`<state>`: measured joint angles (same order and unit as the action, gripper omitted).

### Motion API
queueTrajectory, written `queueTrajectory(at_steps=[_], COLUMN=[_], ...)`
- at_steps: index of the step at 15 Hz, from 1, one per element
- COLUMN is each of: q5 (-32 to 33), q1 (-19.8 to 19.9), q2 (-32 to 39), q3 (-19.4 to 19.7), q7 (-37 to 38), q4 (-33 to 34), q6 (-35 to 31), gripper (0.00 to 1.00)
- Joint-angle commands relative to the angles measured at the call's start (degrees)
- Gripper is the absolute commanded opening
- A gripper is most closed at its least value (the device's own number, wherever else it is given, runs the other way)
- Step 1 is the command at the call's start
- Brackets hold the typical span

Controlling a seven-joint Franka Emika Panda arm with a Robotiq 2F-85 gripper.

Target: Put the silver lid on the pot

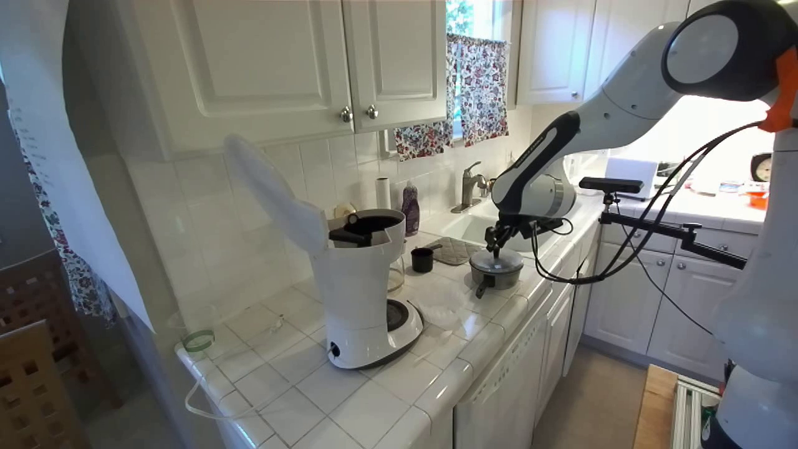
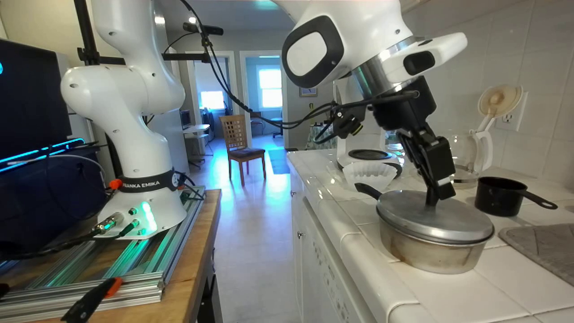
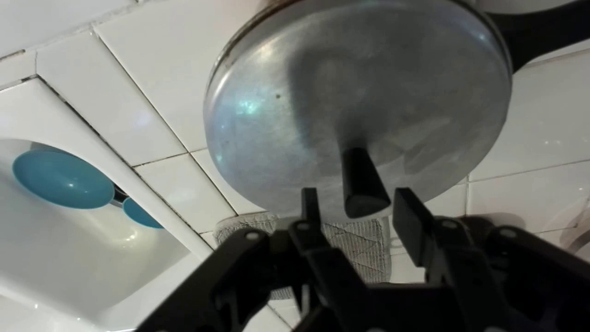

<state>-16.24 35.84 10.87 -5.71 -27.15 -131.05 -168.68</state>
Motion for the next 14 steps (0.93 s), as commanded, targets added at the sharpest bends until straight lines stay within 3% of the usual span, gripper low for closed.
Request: queueTrajectory(at_steps=[1,4,8,9,10,14], q5=[0.5,-0.5,-0.4,0.1,0.2,1.7], q1=[-0.3,0.0,-0.1,-0.2,-0.2,-0.6], q2=[0.7,0.4,0.3,0.5,0.6,0.8], q3=[0.4,-0.1,-0.2,0.1,0.1,0.8], q7=[0.9,0.3,0.6,1.0,0.8,1.3], q4=[1.3,1.5,2.0,2.2,2.3,2.4], q6=[-0.2,0.1,1.0,1.4,1.8,2.7], gripper=[0.78,1.0,1.0,0.75,0.74,0.45])
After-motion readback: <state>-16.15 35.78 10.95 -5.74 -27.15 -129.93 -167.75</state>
